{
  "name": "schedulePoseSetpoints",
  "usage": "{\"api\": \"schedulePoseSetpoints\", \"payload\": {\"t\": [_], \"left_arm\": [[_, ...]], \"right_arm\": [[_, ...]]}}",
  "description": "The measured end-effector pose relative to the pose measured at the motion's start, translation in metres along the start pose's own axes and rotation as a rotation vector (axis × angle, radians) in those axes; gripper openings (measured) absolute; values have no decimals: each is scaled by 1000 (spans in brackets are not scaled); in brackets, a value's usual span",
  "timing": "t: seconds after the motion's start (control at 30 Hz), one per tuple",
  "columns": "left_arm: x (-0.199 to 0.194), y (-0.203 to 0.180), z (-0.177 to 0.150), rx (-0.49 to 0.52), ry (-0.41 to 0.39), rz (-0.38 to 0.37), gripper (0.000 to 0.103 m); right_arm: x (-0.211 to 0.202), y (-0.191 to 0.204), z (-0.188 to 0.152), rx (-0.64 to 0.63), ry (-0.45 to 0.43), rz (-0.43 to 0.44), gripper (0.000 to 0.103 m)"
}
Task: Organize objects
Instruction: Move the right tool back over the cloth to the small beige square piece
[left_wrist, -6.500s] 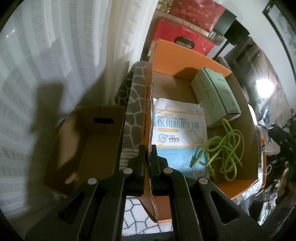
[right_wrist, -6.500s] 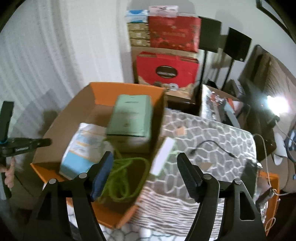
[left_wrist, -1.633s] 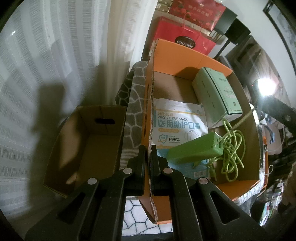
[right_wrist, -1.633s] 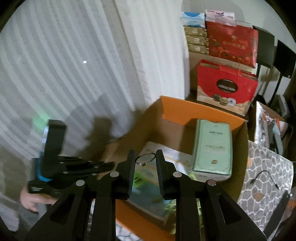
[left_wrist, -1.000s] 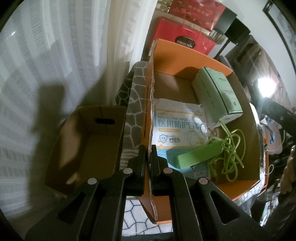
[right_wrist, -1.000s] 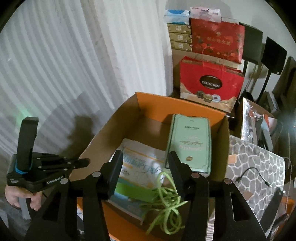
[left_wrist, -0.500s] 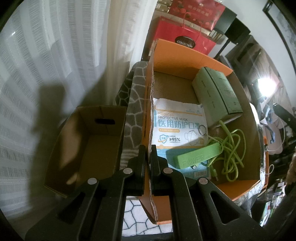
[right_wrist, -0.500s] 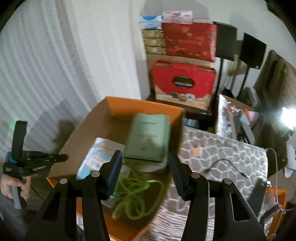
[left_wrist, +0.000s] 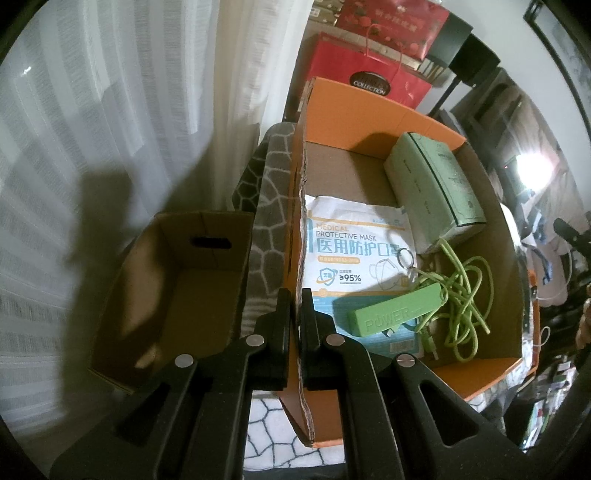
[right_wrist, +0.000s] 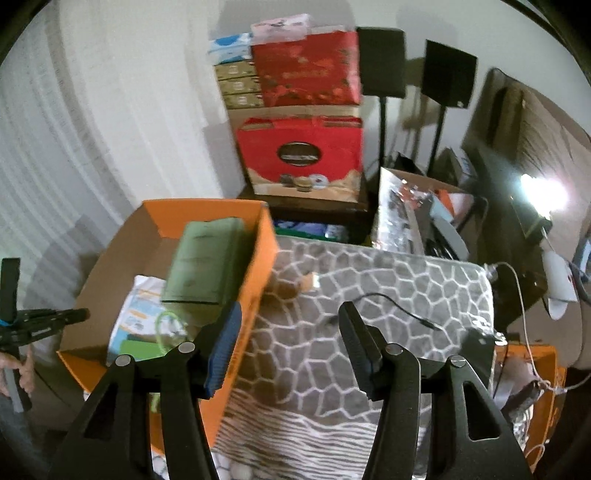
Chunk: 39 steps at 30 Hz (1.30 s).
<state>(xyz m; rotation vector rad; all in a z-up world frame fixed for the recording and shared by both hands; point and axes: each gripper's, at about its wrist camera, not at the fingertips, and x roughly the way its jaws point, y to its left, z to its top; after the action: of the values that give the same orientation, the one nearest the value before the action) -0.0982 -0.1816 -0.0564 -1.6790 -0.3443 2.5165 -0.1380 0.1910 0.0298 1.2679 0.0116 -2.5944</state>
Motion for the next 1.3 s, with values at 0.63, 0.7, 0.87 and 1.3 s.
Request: {"api": "schedulePoseSetpoints", "payload": {"t": [0.63,0.7,0.87,1.3], "left_arm": [[-1,-1,0,3,-2,6,4],[-1,0,0,3,-2,5,4],[0,-2,0,2,-2,4,4],[-1,-2,0,3,-2,5,4]], "right_arm": [[53,-87,-36,145,108,-104,56],[59,-88,-39,147,118,-105,56],[74,-86,-47,138,149,-96,56],[99,-72,-55,123,208,-78,21]]}}
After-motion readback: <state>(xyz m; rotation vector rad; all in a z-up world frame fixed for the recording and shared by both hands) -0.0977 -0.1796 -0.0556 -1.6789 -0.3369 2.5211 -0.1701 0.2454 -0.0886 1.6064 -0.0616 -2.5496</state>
